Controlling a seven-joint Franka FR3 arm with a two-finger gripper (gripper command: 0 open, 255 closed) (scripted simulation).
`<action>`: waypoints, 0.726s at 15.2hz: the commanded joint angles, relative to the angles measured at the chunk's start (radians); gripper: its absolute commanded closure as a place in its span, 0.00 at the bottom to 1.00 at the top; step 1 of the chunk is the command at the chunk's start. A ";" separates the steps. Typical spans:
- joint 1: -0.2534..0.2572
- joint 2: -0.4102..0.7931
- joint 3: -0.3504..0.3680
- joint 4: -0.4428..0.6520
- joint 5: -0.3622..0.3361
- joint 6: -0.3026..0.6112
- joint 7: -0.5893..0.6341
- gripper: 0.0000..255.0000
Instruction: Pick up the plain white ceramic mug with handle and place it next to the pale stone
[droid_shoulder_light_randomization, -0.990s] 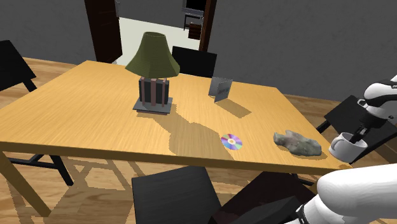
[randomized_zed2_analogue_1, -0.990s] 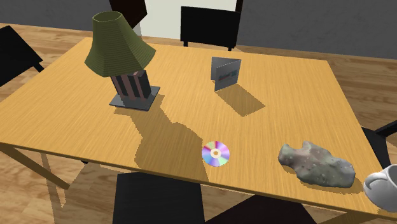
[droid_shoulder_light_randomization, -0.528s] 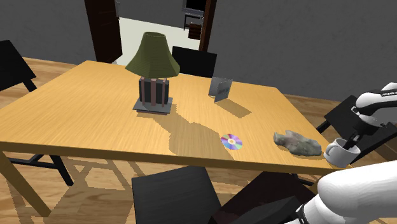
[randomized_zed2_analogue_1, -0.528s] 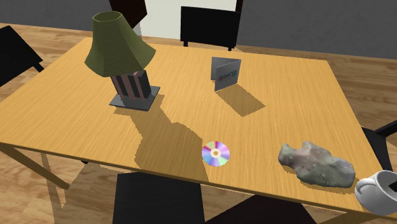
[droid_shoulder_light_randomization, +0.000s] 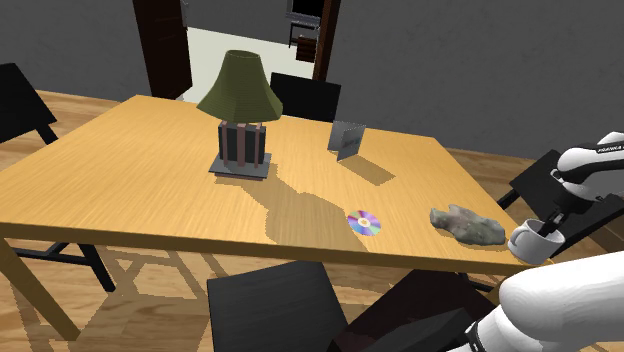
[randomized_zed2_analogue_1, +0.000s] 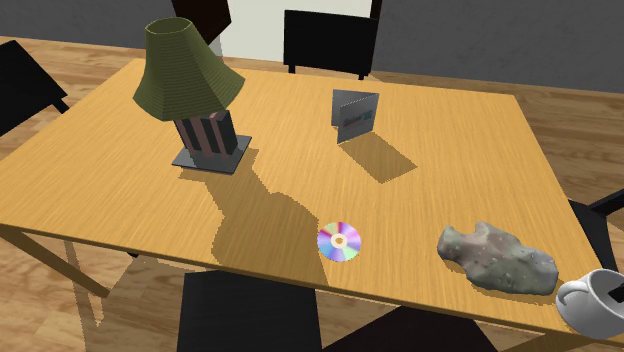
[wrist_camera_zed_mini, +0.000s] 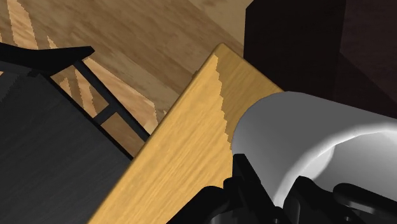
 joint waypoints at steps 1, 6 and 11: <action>0.000 0.000 0.000 0.000 0.000 0.000 0.000 0.00; 0.000 0.000 0.000 0.000 0.000 0.000 0.000 0.00; -0.030 -0.081 0.082 0.073 -0.003 -0.152 0.017 0.00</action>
